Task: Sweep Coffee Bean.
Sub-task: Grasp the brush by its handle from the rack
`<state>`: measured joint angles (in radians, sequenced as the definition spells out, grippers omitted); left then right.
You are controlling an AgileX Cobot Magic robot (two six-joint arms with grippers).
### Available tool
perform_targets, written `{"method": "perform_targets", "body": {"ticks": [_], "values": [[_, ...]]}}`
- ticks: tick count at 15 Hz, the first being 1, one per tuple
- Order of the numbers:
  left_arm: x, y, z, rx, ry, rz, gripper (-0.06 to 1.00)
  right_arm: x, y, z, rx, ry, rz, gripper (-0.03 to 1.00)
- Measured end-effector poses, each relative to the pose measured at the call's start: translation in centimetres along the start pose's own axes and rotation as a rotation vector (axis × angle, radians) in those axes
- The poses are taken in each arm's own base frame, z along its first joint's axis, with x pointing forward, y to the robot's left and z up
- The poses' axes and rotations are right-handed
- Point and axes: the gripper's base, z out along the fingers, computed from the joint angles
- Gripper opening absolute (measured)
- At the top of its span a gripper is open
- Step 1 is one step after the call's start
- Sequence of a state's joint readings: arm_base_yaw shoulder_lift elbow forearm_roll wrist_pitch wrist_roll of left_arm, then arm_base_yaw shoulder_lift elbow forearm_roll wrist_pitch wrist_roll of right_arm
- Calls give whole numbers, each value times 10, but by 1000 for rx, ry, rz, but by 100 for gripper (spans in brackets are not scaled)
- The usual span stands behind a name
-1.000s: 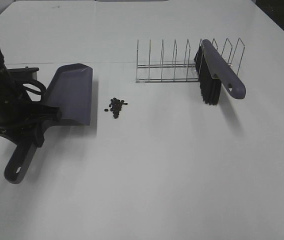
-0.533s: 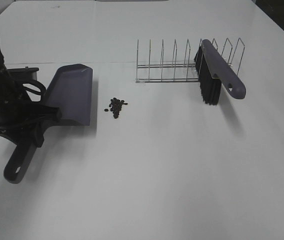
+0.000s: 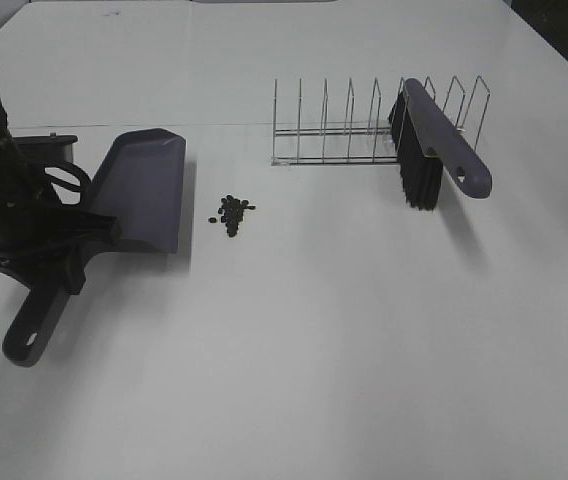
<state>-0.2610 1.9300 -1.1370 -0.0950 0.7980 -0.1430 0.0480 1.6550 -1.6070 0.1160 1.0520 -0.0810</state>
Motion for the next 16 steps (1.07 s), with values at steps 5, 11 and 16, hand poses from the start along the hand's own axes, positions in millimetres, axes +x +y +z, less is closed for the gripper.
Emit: {"method": "perform_targets", "body": {"ticks": [5,11,16], "values": [[0,0,0,0,0,0,35,-42,3,49,10,99,23,63],[-1,0,0,3,-16,-1,35,-71,45,122,55,102,-54,62],[-2,0,0,4,-18,-1,35,-63,38,179,102,182,-62,59]]}}
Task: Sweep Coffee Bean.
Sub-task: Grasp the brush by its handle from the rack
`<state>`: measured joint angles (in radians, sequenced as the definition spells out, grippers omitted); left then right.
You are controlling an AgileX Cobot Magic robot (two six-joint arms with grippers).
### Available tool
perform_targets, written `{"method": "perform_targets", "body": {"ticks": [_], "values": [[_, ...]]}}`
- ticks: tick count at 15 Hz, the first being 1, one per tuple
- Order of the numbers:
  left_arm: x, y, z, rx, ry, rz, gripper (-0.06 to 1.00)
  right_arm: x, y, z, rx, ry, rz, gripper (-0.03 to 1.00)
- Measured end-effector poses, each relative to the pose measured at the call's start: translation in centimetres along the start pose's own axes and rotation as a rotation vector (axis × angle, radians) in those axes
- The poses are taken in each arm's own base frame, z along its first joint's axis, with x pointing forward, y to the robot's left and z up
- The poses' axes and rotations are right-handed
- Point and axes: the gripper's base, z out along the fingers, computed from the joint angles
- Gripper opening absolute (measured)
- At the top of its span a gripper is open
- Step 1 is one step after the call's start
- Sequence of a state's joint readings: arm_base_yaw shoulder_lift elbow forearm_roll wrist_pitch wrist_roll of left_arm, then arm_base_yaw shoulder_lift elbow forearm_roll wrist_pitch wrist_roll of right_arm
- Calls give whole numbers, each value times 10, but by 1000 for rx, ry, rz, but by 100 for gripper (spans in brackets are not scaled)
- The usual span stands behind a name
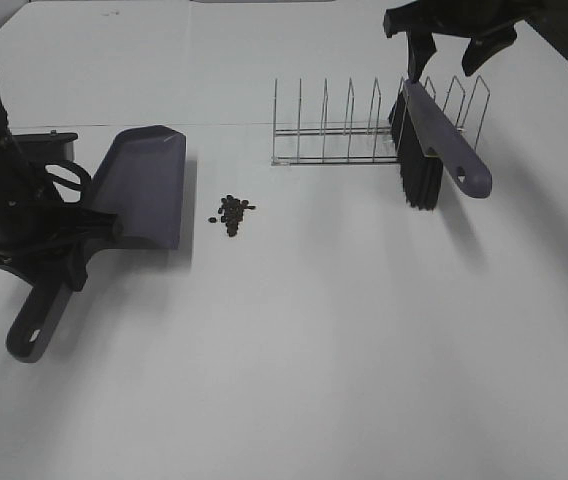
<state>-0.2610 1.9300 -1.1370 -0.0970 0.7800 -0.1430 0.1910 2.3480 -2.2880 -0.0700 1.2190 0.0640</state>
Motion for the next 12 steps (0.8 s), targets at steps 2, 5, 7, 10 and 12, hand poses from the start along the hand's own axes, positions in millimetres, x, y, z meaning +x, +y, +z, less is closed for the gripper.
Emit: {"method": "perform_targets", "body": {"ticks": [2,5,7,10,12], "values": [[0,0,0,0,-1,0,35,3,0,16,11,30,-6,57],[0,0,0,2,-1,-1,35,5,0,30,18,56,-6,55],[0,0,0,4,0,-4,35,8,1,43,19,81,-4,55],[0,-1,0,6,0,-6,35,10,2,56,18,94,-5,55],[0,-1,0,6,0,-6,35,7,3,61,5,49,1,55]]}}
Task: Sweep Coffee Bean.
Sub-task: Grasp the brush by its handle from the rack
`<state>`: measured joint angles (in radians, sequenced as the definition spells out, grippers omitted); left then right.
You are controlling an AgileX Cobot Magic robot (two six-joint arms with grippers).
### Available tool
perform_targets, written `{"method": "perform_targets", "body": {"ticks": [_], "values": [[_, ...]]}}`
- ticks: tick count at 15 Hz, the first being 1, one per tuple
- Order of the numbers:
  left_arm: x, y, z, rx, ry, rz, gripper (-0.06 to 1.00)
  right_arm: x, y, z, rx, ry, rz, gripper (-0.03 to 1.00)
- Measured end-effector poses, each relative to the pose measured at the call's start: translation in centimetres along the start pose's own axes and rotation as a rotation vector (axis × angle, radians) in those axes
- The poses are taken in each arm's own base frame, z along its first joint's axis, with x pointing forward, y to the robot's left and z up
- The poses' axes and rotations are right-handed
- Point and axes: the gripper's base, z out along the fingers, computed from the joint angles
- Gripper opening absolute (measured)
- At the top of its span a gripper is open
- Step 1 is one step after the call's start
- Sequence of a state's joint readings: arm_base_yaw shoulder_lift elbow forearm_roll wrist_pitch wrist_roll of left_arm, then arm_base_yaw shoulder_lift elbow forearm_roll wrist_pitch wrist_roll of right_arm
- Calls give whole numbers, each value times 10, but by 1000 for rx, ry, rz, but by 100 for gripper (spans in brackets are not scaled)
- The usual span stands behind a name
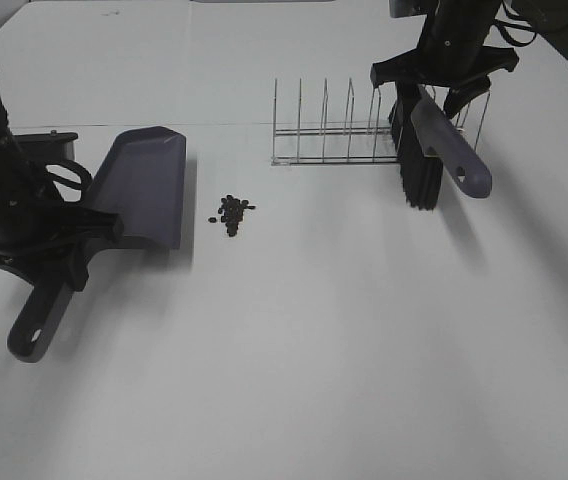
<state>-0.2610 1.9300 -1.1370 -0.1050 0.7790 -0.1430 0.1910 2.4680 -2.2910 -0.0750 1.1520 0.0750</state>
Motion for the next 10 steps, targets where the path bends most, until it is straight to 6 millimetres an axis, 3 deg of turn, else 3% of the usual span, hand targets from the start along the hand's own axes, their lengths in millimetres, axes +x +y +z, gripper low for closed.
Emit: {"method": "perform_targets", "body": {"ticks": [7,10], "values": [[0,0,0,0,0,0,35,5,1,29,2,34,3,54],[0,0,0,0,-1,0,35,6,0,35,10,38,13,44]]}}
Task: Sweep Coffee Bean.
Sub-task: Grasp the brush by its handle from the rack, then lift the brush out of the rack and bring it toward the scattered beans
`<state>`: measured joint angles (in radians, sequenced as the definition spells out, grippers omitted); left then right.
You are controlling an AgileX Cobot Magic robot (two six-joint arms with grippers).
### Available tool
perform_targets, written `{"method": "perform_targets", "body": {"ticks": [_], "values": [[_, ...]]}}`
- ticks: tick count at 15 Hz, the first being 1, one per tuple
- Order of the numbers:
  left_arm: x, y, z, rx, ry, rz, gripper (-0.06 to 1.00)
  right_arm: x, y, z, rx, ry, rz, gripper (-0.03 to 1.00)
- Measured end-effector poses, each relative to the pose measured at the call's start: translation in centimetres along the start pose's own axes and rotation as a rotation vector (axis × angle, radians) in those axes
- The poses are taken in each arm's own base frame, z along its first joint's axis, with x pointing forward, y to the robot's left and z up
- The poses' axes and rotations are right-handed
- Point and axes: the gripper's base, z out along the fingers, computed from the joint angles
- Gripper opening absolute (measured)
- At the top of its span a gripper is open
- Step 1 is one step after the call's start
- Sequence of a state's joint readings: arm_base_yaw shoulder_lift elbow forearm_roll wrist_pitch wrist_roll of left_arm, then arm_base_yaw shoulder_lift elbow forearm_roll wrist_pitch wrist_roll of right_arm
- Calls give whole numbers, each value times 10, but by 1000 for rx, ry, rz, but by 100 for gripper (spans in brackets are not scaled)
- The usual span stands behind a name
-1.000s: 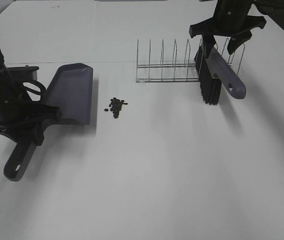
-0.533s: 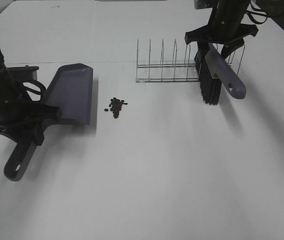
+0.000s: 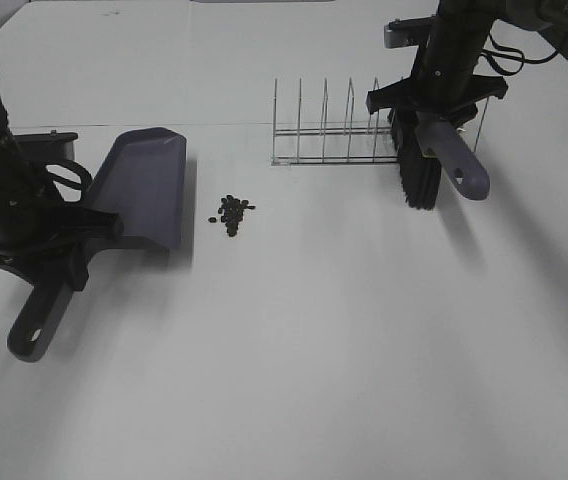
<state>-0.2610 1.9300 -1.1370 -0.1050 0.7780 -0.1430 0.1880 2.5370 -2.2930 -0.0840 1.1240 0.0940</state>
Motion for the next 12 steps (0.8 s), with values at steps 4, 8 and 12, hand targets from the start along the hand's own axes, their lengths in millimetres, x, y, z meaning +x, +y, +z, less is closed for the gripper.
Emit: {"method": "perform_targets", "body": {"ticks": [4,8,12], "values": [[0,0,0,0,-1,0,35,-1,-5,0,42,-6,24,31],[0,0,0,1,-2,-1,35,-1,-5,-2,42,1,60,31],[0,0,0,3,-2,-3,35,-13,-7,-39,39,-62,81,31]]}}
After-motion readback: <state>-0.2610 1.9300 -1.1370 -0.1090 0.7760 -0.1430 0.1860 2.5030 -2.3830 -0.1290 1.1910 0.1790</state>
